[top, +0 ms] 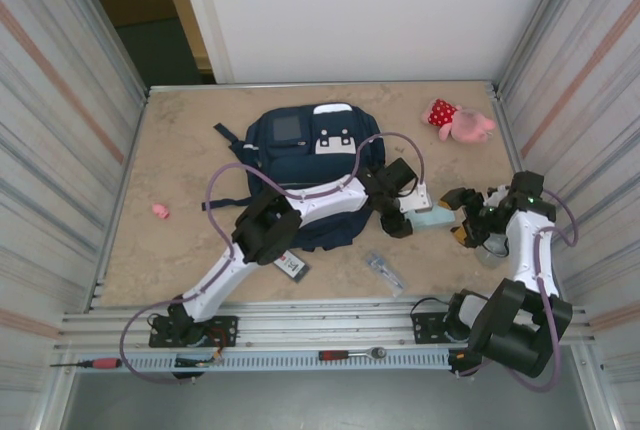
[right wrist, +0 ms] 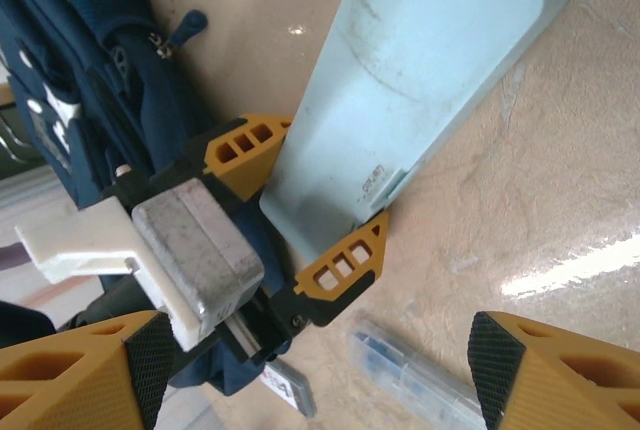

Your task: Pack the student bag

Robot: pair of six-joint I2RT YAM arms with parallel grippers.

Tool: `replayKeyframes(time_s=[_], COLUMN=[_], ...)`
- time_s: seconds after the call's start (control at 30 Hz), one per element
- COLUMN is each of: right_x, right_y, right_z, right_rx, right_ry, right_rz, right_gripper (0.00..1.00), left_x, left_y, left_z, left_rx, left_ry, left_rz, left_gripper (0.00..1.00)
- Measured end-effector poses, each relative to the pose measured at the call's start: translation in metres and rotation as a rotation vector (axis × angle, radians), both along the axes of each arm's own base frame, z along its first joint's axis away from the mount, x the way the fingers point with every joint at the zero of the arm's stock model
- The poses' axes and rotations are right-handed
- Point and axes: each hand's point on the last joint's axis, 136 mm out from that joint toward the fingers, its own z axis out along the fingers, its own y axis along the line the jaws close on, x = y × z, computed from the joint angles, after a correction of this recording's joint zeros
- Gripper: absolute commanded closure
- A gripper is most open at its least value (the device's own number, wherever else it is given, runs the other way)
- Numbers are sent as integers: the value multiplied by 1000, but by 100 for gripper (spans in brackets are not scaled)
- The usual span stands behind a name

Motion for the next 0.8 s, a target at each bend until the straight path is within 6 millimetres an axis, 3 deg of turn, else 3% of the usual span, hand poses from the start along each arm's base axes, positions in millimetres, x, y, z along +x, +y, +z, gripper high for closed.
replayKeyframes(time_s=[0.23,0.5,0.6,0.73,0.8], right_x=[3,18,23,32,34], right_y=[12,29,32,35,36], right_z=[-5,-1,-1,0,1], right_rx=[39,67,77,86,88], right_ry=[-27,-77,-89,-105,-108], right_rz=[10,33,25,12,6], right_gripper=[20,22,31,62,70], left_x=[-16,-10,-9,-12,-14], left_y=[20,20,15,11,11], left_z=[12,72,83,86,84], left_rx=[-31,-197,-241,-271,-272], left_ry=[105,172,200,247,266], left_rz=[69,180,201,220,228], left_gripper=[46,46,46,45,43])
